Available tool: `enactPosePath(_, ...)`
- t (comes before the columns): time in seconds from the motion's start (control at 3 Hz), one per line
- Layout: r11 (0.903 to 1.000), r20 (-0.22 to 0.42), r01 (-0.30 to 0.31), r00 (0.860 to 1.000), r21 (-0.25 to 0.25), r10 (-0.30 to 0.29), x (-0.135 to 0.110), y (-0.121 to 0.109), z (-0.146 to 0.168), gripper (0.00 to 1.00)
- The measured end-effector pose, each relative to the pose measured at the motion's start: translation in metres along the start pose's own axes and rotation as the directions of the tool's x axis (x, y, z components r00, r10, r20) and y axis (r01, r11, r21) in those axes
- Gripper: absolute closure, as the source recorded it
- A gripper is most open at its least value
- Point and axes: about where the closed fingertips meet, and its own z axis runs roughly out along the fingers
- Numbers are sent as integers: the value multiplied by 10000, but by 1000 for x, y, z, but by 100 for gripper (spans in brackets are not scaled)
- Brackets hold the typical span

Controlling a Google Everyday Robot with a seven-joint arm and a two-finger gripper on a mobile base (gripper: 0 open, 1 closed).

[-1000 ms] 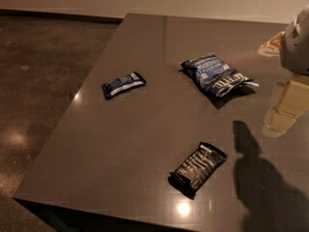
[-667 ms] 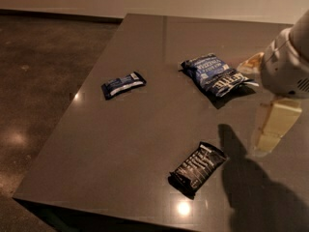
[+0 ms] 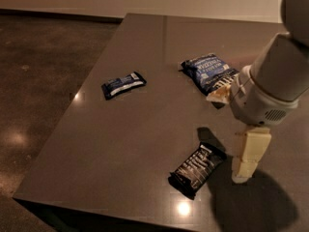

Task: Move rxbar chocolate near blue chip bag

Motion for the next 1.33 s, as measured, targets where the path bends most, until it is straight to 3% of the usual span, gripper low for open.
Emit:
enactPosePath(0.33,9973,182,579,9982,-444,-572,-6,11,23,0)
enactPosePath(1.0,9850,585,1570,9865,-721,-1529,-19,37,50,0)
enactPosePath(1.33,9781,604,1894,9810,-867,-1846,-25,47,58,12)
